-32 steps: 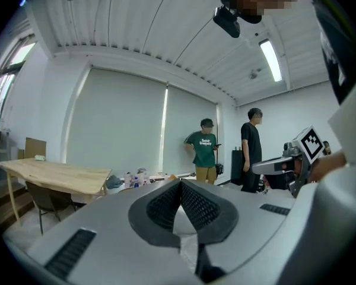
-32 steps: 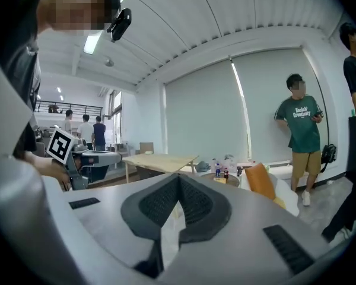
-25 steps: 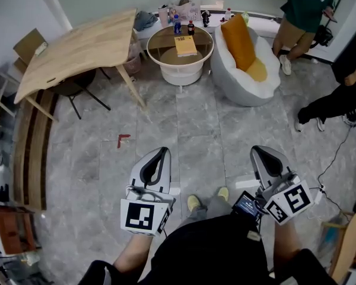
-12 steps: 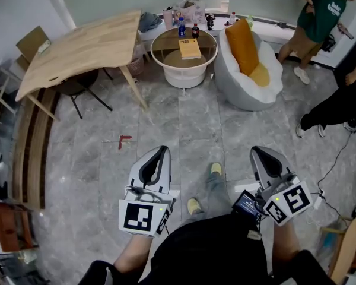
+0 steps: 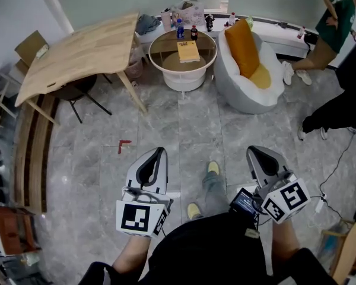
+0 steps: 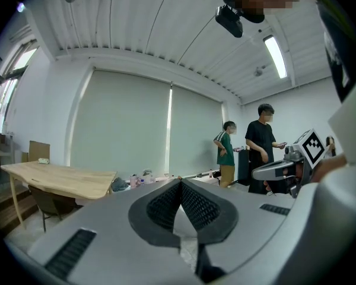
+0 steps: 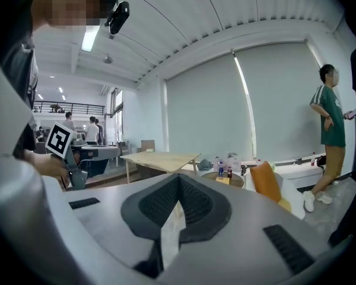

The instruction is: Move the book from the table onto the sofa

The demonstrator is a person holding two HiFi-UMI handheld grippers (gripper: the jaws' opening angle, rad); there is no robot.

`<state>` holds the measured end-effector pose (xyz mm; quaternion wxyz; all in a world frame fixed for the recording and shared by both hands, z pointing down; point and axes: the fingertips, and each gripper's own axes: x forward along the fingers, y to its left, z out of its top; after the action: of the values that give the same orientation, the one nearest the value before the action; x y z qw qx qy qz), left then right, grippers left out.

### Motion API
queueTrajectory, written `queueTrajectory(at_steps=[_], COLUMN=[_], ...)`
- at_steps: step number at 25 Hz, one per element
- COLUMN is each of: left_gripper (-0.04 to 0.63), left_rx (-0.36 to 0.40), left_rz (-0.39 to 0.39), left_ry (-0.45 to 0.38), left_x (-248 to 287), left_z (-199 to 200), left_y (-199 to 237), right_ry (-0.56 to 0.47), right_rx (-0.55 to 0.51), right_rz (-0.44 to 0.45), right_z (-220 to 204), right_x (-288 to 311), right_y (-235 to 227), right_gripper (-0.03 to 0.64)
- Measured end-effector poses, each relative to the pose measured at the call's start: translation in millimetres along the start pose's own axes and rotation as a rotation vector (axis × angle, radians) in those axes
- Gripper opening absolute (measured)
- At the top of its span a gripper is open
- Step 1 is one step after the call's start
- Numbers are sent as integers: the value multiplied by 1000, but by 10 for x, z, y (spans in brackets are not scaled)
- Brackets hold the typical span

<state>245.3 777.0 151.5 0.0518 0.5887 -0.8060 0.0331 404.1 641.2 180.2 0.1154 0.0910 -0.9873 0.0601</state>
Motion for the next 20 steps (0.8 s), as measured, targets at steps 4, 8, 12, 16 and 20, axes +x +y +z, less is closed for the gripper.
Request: queueTrajectory(at_steps=[4,8,12,16,20], left_gripper=[6,7,7,7,7], left_rx=[3,15,17,18,18], left_rz=[0,-12,-28,-38,-31], left_ry=[15,26,55,73,66], left_x=[312,659,1042,1404,1754], left_z=[18,49,19,29,122], left_y=[33,57,81,73,105], right_ry=[6,22,31,35,34], right_rx=[14,15,14,26,30], right_rz=[20,24,13,7,13], right_z=[28,53,90,151,236], right_x=[187,383,568,707,887], right_y=[-240,-519,-827,-1149,-1412], right_gripper=[8,8,8,8,8])
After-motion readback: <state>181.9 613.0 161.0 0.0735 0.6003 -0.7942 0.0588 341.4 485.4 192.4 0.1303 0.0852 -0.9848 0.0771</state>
